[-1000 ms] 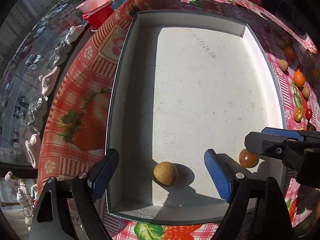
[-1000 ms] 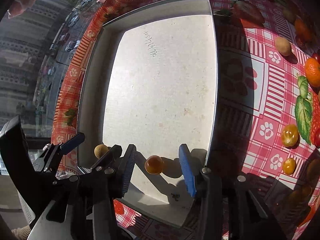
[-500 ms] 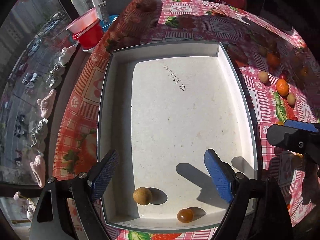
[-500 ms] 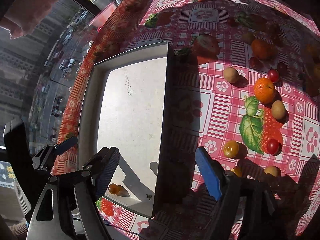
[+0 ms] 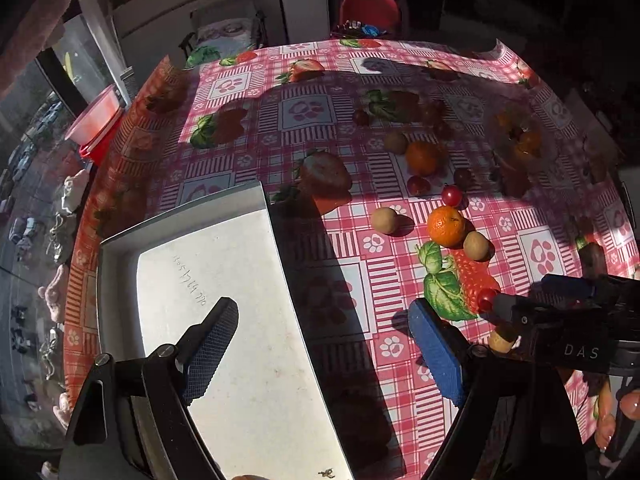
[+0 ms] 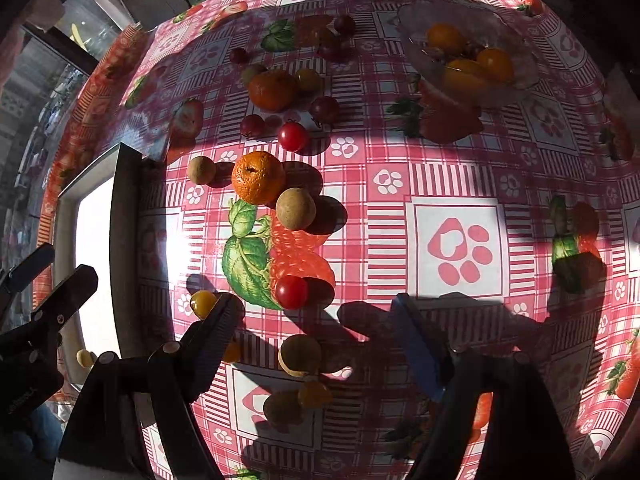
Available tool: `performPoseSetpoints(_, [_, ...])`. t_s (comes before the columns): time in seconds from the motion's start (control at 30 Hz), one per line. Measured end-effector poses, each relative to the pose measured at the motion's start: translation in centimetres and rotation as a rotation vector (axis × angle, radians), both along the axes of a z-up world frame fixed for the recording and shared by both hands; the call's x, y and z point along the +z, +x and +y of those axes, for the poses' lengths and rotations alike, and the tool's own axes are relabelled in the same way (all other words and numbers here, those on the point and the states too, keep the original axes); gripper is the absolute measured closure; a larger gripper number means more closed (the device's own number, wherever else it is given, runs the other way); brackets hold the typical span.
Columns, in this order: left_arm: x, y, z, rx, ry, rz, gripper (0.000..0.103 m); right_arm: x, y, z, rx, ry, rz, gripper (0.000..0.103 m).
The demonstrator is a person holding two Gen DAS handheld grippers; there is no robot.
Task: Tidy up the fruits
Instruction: 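Grasp another brown round fruit with the left tool while the right tool grasps one too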
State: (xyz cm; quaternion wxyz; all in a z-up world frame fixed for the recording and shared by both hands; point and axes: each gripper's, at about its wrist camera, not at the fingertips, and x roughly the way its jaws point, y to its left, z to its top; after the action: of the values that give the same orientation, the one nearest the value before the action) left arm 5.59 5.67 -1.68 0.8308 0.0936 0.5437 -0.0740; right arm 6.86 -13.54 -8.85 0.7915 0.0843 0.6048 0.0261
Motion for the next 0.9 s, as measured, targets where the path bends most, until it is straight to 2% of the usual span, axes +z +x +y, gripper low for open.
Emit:
performPoseSetpoints(0.13, [-1.0,2.1,-1.7,-0.024,0.009,0.007,0.015,-0.1,0.7,-0.3,0.008,0.001,-0.009,0.022])
performPoseSetpoints(0.27, [-2.3,4.0,-2.5,-0.018,-0.008,0.023,0.015,-0.2,1.4,0.3,0.063,-0.011,-0.024,0.022])
performPoseSetpoints(0.43, [-3.9,6.0,-3.8,-0.042,0.006,0.038,0.015,-1.0,2.4,1.0,0.126,-0.045,-0.033,0.022])
performPoseSetpoints(0.6, [-5.5,7.5,-5.2,-0.068,0.021,0.052,0.015,-1.8,3.4,1.2,0.167,-0.066,-0.048,0.022])
performPoseSetpoints(0.87, [-7.4,8.8,-5.6,-0.042,0.028,0.089,0.015,-2.4,4.9,2.4,0.231,-0.097,-0.078,0.022])
performPoseSetpoints(0.9, [-7.5,8.8,-5.7,-0.041,0.028,0.091,0.020,-2.4,5.0,2.6,0.239,-0.102,-0.086,0.022])
